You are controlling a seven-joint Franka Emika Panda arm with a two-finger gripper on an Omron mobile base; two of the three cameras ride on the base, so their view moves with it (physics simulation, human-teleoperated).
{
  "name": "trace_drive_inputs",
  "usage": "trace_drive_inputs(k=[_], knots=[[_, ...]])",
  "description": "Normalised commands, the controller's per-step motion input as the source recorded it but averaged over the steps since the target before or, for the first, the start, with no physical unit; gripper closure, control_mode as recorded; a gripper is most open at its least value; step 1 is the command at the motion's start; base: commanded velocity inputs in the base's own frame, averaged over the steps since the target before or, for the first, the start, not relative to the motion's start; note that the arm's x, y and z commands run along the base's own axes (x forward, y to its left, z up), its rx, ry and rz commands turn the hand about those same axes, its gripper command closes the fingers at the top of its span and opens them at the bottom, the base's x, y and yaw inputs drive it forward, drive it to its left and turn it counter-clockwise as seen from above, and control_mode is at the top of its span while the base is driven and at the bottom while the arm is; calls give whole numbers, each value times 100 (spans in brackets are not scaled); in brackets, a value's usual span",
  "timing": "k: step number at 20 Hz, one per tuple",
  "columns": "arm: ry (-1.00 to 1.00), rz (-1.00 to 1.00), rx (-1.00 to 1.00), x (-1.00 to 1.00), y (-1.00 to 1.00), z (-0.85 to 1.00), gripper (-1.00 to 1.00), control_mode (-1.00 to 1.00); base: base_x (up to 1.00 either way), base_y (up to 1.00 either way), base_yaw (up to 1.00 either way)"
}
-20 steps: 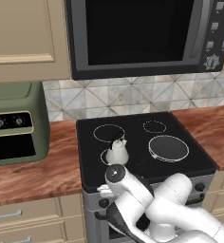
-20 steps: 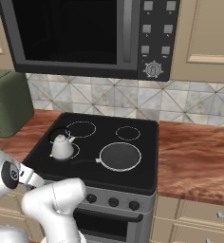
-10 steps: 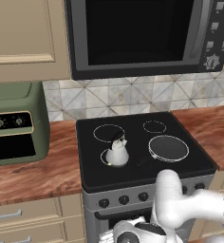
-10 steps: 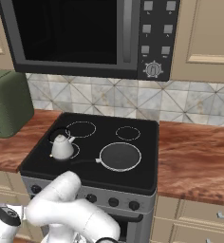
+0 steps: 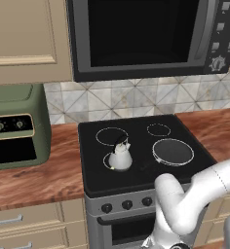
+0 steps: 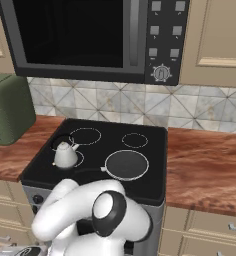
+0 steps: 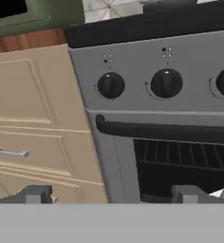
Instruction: Pick the kettle from the counter and place it on a stove burner. Then turn the burner on.
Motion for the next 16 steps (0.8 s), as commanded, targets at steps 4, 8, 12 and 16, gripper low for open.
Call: trace_drive_inputs(k=[4,8,12,16], knots=[[-39,-12,30,0,17,27,-100,-100,0,0,0],[-15,-9,5,0,2,7,-100,-100,0,0,0],[0,0,0,13,0,0,-100,-100,0,0,0],[0,-4,0,38,0,0,-100,-100,0,0,0]])
